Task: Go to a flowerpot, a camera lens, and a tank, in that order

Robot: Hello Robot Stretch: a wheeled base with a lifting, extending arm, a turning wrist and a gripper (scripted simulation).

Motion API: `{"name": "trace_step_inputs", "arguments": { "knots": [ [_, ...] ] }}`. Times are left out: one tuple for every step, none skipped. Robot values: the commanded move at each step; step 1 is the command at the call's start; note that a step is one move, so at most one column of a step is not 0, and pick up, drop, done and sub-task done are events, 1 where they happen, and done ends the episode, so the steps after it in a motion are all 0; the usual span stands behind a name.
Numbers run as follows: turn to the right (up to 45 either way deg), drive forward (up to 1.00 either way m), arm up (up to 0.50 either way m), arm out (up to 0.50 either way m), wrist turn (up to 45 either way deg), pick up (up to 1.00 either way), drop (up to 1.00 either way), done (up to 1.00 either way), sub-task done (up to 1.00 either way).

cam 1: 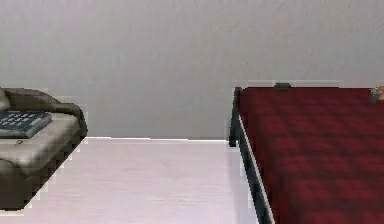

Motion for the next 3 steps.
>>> {"name": "trace_step_inputs", "arguments": {
  "knots": [
    [0.0, 1.0, 0.0, 0.0, 0.0, 0.0, 0.0, 0.0, 0.0],
    [9.0, 0.0, 0.0, 0.0, 0.0, 0.0, 0.0, 0.0, 0.0],
    [0.0, 0.2, 0.0, 0.0, 0.0, 0.0, 0.0, 0.0, 0.0]
  ]
}}
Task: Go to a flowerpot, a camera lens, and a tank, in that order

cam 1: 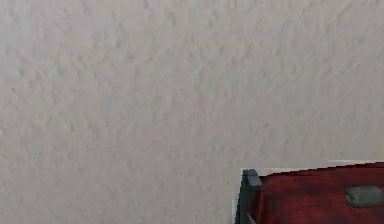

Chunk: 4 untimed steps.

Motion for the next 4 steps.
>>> {"name": "trace_step_inputs", "arguments": {
  "knots": [
    [45.0, 0.0, 0.0, 0.0, 0.0, 0.0, 0.0, 0.0, 0.0],
    [0.0, 0.0, 0.0, 0.0, 0.0, 0.0, 0.0, 0.0, 1.0],
    [-45.0, 0.0, 0.0, 0.0, 0.0, 0.0, 0.0, 0.0, 0.0],
    [-45.0, 0.0, 0.0, 0.0, 0.0, 0.0, 0.0, 0.0, 0.0]
  ]
}}
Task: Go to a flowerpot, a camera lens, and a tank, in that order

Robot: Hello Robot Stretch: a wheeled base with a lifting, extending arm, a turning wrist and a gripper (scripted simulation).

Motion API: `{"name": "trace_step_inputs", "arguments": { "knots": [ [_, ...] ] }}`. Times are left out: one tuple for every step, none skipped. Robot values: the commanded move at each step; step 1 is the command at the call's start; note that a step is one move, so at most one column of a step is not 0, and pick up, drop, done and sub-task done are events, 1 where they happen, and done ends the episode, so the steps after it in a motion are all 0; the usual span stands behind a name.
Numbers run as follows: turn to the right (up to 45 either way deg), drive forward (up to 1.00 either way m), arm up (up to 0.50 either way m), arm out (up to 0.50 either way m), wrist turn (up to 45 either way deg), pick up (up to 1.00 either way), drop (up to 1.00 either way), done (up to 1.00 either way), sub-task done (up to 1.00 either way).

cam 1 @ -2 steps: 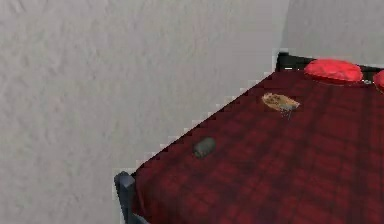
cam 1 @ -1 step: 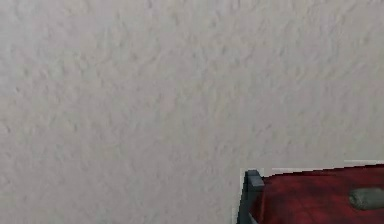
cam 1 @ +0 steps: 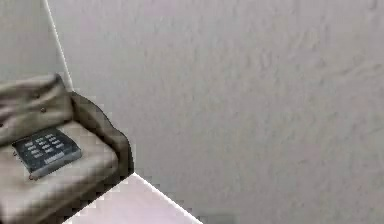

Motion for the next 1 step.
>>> {"name": "trace_step_inputs", "arguments": {
  "knots": [
    [-45.0, 0.0, 0.0, 0.0, 0.0, 0.0, 0.0, 0.0, 0.0]
  ]
}}
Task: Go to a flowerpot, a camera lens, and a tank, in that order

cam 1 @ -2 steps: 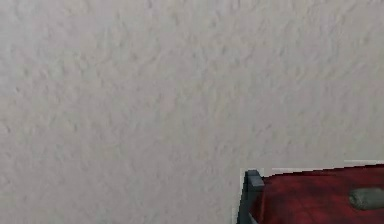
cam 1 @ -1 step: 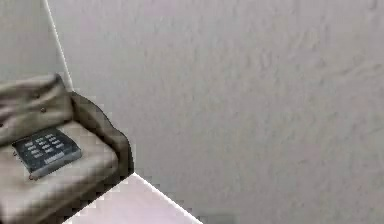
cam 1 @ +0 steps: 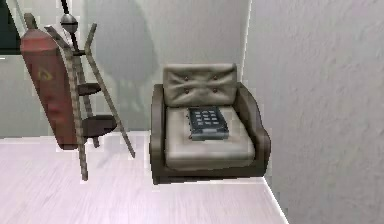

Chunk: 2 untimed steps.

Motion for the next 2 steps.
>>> {"name": "trace_step_inputs", "arguments": {
  "knots": [
    [-3.0, 0.0, 0.0, 0.0, 0.0, 0.0, 0.0, 0.0, 0.0],
    [0.0, 0.15, 0.0, 0.0, 0.0, 0.0, 0.0, 0.0, 0.0]
  ]
}}
